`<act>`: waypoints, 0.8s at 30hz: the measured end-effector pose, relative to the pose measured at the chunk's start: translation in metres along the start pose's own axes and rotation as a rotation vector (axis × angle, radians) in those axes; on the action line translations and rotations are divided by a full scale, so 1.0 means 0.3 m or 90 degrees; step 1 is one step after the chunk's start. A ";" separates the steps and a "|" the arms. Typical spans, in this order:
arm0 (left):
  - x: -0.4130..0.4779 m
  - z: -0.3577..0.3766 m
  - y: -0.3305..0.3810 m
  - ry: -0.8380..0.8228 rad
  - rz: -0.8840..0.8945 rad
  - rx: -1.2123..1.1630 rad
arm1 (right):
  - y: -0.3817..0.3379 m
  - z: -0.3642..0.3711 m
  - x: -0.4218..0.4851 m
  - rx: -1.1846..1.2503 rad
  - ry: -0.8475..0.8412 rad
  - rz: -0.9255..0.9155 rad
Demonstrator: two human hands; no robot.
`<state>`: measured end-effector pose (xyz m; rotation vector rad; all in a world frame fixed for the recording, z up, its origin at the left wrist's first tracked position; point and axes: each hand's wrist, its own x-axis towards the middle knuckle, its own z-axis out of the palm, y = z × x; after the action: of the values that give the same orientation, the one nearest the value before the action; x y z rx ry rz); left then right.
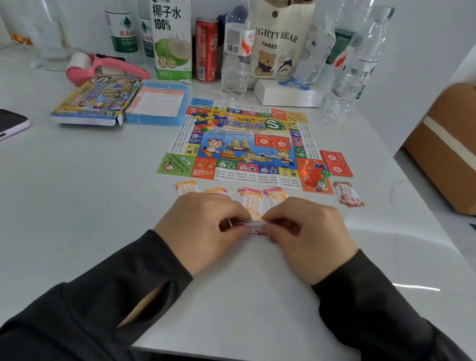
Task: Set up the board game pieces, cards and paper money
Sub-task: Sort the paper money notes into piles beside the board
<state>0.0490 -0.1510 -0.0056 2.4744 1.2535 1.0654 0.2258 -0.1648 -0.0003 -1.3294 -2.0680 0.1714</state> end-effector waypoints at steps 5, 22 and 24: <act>0.009 0.003 0.005 -0.008 -0.067 -0.058 | -0.012 -0.016 0.011 0.018 -0.036 0.047; 0.197 0.029 0.073 0.010 -0.163 -0.140 | 0.232 -0.122 0.170 -0.283 -0.056 0.501; 0.212 0.027 0.075 0.012 -0.155 -0.138 | 0.229 -0.124 0.176 -0.298 -0.045 0.485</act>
<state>0.0936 -0.1156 0.0316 2.0968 1.3264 1.0964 0.2864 -0.0961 0.0222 -2.3876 -1.6007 0.0574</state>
